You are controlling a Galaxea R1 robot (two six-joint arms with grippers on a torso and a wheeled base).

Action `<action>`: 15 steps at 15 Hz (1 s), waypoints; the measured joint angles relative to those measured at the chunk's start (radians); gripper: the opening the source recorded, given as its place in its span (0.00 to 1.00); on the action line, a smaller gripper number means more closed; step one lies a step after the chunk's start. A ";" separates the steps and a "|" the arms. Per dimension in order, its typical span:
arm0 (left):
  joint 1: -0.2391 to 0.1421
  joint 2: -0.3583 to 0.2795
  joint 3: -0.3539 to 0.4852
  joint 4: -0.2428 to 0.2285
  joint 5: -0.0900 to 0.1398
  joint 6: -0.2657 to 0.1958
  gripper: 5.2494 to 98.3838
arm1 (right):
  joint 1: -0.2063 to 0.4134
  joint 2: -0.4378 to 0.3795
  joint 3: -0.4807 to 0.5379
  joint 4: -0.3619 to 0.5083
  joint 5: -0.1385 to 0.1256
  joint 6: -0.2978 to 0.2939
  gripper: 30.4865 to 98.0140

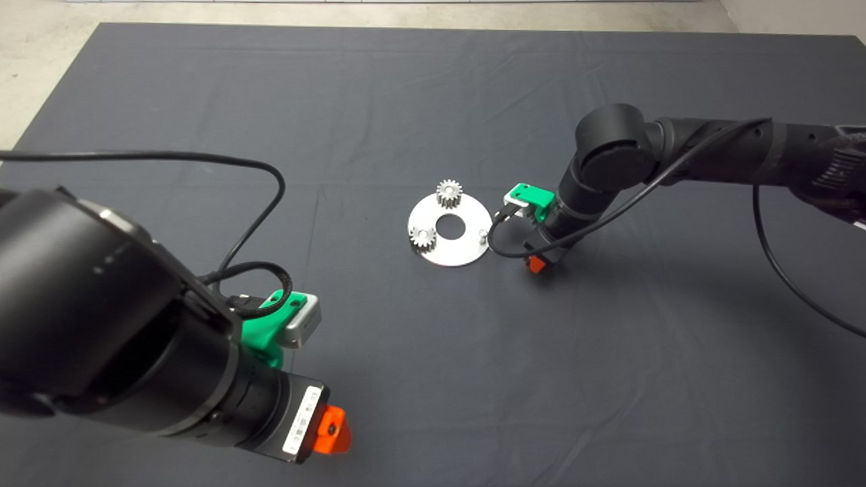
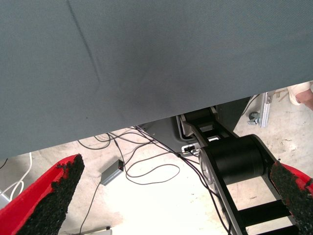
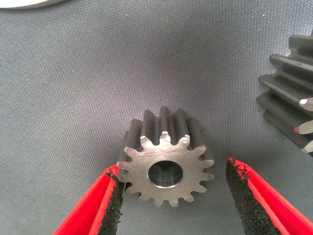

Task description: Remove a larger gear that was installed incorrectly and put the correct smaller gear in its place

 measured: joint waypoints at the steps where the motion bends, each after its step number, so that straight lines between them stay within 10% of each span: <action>1: 0.000 0.000 0.000 0.000 0.000 0.000 1.00 | 0.000 0.000 0.000 0.000 0.000 0.000 0.37; 15: 0.000 0.000 0.000 0.000 0.000 0.000 1.00 | 0.000 0.009 0.000 -0.001 0.000 0.005 0.37</action>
